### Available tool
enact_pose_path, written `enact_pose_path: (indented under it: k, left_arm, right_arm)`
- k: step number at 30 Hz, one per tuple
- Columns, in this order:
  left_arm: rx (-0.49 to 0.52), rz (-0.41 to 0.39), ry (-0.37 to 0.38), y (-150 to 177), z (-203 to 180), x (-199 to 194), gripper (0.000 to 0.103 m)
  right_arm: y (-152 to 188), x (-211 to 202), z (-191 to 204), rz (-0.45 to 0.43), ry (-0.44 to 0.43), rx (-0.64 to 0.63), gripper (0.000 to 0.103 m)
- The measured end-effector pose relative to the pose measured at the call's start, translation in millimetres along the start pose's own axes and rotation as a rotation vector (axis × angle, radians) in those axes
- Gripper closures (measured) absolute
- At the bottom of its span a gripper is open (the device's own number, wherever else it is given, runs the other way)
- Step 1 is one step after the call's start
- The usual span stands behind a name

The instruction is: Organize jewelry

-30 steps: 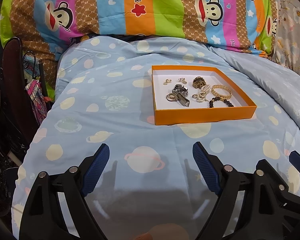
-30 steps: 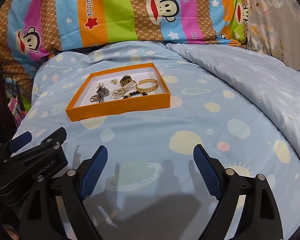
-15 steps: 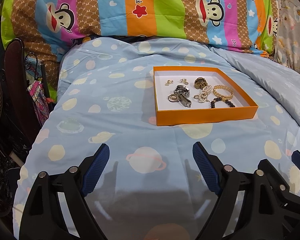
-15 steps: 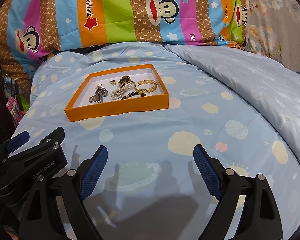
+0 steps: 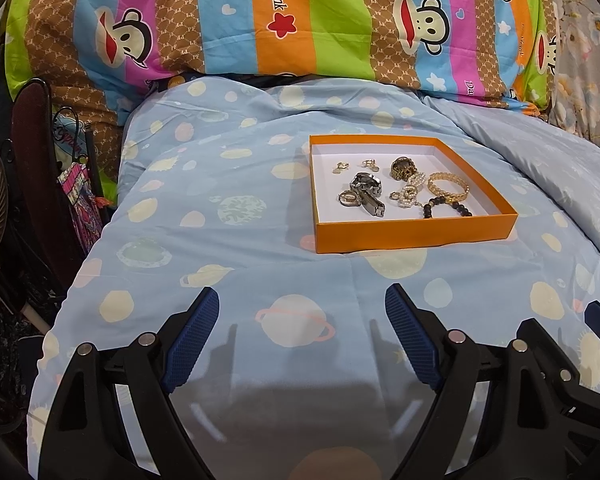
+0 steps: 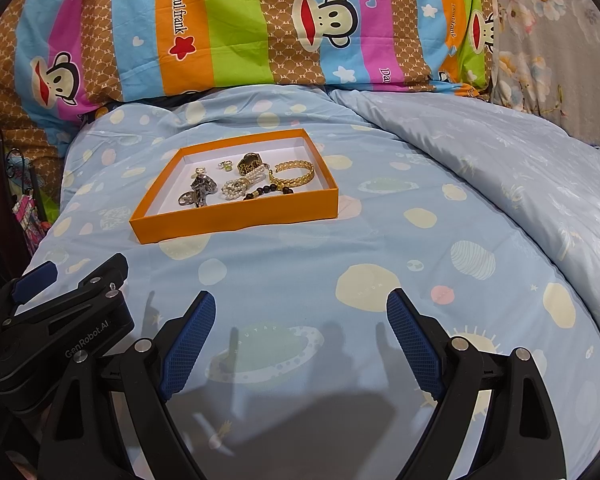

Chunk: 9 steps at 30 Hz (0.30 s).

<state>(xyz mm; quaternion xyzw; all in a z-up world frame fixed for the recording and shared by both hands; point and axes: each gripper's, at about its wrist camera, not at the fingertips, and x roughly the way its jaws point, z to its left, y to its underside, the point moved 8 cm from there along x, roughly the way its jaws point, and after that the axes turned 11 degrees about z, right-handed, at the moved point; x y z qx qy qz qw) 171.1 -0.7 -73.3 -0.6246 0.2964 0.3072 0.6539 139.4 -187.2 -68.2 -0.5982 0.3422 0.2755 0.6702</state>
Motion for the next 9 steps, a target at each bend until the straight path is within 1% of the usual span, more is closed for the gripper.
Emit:
enact_pose_path:
  k: [9]
  left_arm:
    - [0.004,-0.002,-0.008,-0.2,-0.9,-0.2,0.021]
  right_arm:
    - [-0.9,-1.5,0.2,-0.002,0.018,0.002,0.017]
